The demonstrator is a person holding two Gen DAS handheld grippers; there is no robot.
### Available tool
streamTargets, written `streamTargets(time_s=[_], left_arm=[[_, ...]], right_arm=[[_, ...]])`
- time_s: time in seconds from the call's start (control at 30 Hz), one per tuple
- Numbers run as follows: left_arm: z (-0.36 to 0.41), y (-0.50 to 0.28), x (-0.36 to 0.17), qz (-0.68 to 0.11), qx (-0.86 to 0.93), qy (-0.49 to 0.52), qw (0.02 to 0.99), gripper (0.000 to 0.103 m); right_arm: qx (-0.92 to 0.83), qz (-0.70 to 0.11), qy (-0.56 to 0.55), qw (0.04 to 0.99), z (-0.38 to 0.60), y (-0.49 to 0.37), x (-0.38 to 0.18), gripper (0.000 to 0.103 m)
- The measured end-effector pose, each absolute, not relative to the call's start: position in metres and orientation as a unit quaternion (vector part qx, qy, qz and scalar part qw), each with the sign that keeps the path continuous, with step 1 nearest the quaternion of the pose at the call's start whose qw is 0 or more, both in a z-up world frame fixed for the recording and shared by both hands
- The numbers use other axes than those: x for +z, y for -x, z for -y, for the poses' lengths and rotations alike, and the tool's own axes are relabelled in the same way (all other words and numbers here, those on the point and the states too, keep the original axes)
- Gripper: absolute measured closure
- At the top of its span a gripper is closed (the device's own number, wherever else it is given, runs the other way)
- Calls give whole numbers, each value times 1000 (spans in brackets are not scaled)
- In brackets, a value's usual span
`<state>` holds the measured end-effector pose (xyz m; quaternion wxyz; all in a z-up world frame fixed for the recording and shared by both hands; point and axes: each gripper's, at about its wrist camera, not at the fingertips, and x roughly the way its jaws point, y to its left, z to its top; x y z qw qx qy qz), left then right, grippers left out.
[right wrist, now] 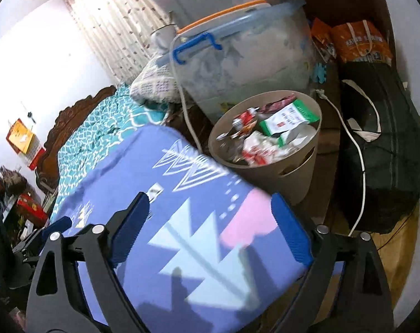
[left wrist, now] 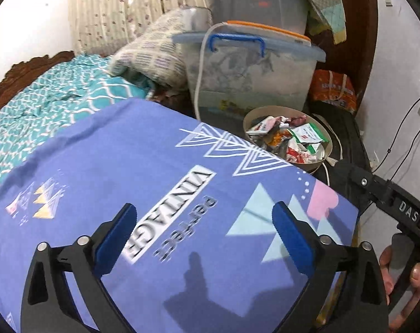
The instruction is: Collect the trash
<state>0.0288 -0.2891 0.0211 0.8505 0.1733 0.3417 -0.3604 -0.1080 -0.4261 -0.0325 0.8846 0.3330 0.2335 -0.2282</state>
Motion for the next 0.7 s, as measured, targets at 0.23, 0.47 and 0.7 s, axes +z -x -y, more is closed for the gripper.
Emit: streamTargets(time_s=[0.23, 0.47, 0.7], left_arm=[[247, -21, 35, -330, -344, -149, 867, 9], [217, -18, 42, -320, -320, -132, 882, 9], [201, -19, 40, -317, -295, -136, 891, 8]], right_arm=[[-225, -231, -324, 889, 382, 114, -16, 9], [-235, -215, -337, 886, 364, 126, -10, 8], [-242, -222, -342, 880, 354, 122, -17, 7]])
